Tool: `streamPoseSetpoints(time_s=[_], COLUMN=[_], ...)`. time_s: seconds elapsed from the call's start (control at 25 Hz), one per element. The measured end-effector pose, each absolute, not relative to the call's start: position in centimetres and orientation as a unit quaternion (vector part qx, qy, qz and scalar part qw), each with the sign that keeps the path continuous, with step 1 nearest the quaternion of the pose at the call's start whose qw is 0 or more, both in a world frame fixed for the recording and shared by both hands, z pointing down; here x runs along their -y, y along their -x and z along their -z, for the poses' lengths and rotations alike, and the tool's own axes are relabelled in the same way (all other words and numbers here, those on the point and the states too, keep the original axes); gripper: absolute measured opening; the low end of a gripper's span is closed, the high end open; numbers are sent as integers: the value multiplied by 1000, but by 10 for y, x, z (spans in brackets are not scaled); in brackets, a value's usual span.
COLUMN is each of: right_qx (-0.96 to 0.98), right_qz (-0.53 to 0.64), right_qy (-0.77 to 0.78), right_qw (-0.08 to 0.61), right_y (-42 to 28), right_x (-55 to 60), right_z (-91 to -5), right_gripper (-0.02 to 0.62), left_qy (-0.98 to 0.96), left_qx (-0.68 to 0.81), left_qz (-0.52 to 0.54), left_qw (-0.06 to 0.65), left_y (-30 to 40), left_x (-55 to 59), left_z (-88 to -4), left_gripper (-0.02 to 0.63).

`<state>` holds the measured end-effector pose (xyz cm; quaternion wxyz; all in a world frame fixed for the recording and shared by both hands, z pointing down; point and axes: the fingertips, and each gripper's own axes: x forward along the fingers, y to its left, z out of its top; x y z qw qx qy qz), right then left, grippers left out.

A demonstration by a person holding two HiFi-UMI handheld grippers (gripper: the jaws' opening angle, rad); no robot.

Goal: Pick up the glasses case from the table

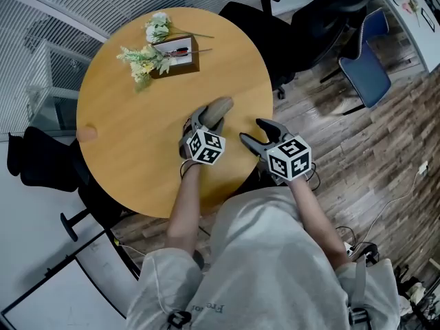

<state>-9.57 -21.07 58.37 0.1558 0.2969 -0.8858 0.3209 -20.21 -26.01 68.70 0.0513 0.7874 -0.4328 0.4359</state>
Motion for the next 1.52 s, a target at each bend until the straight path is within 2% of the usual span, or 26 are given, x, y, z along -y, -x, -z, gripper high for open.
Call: streamPoseSetpoints(time_s=[0.4, 0.88, 1.52], right_qx=[898, 899, 896], right_qz=[-308, -301, -299], right_qy=[-278, -296, -314], right_qw=[143, 118, 94], right_y=[82, 32, -4], right_x=[191, 166, 131], right_z=[-565, -550, -547], right_gripper=[278, 278, 278], left_qy=[-785, -792, -775], left_qx=[497, 546, 594], left_qz=[-365, -253, -123], left_qw=[65, 100, 176], left_y=[190, 144, 121], left_x=[233, 194, 142], left_z=[-634, -579, -539], left_gripper=[258, 258, 258])
